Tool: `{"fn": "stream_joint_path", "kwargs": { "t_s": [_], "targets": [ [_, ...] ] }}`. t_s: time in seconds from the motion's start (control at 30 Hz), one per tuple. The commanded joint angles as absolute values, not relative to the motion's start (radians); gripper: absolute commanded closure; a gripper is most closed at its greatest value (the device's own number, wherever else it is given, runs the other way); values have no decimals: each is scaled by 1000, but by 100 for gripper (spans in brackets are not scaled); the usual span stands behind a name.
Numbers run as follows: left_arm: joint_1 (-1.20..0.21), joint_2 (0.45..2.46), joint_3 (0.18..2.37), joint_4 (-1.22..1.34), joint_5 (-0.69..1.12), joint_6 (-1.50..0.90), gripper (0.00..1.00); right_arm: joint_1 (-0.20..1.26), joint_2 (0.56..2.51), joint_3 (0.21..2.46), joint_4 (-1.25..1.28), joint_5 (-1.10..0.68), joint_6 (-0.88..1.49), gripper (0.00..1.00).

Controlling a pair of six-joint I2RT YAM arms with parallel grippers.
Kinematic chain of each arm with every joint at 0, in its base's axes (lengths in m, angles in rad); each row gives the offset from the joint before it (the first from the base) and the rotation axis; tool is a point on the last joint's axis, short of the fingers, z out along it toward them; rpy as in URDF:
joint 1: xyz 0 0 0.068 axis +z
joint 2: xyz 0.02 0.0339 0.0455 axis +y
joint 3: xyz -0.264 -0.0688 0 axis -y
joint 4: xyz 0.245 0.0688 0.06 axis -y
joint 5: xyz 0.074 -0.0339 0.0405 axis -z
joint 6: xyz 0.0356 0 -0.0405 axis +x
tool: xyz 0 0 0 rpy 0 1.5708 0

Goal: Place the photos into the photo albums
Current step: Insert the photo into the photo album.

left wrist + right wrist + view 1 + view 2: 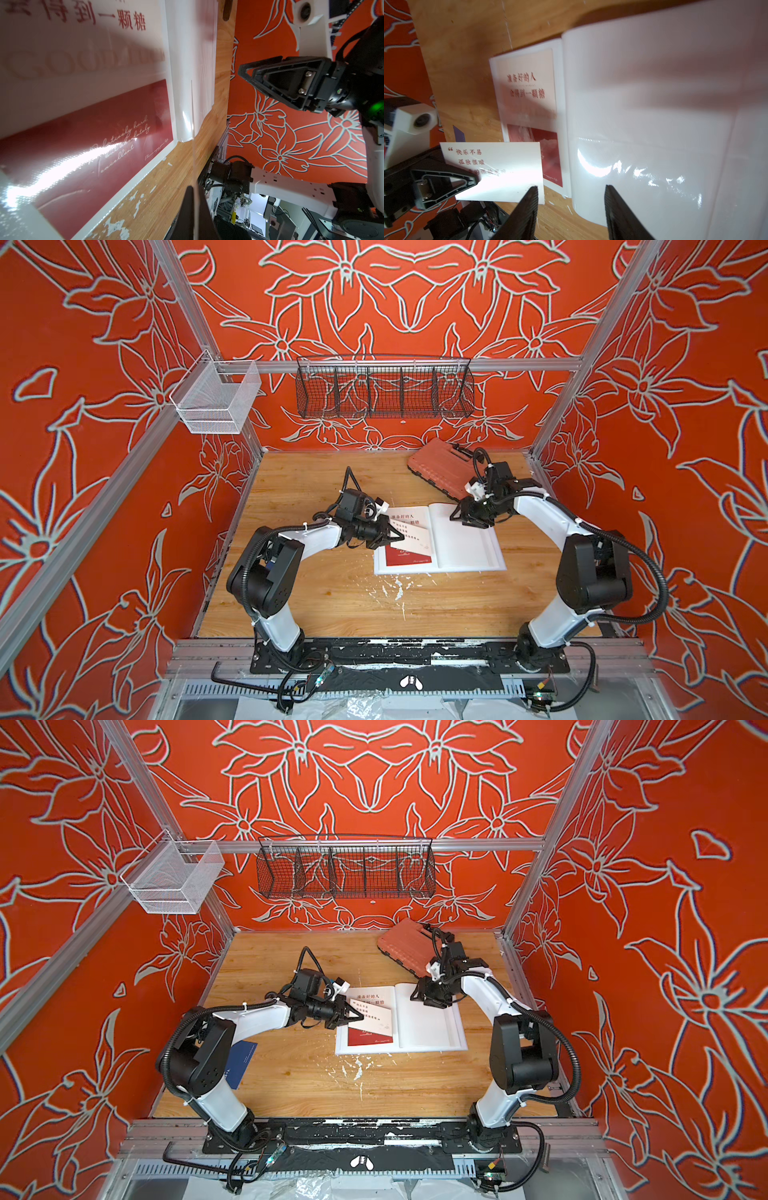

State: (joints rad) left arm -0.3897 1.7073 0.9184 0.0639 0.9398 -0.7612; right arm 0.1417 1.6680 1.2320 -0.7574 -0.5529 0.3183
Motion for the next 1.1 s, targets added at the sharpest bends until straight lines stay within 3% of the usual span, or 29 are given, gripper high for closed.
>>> {"fn": "stream_joint_path", "kwargs": {
  "t_s": [0.0, 0.47, 0.63, 1.07],
  "targets": [
    [-410, 1721, 904, 64, 960, -738, 100, 147, 1670, 1189, -833, -551, 280, 51],
    [-462, 1803, 887, 230, 919, -783, 100, 148, 1829, 1188, -870, -403, 266, 64],
    [-469, 1805, 859, 306, 913, -816, 100, 148, 1866, 1228, -909, -312, 256, 66],
    [-481, 1868, 843, 483, 919, -885, 100, 149, 1903, 1267, -930, -303, 264, 69]
  ]
}}
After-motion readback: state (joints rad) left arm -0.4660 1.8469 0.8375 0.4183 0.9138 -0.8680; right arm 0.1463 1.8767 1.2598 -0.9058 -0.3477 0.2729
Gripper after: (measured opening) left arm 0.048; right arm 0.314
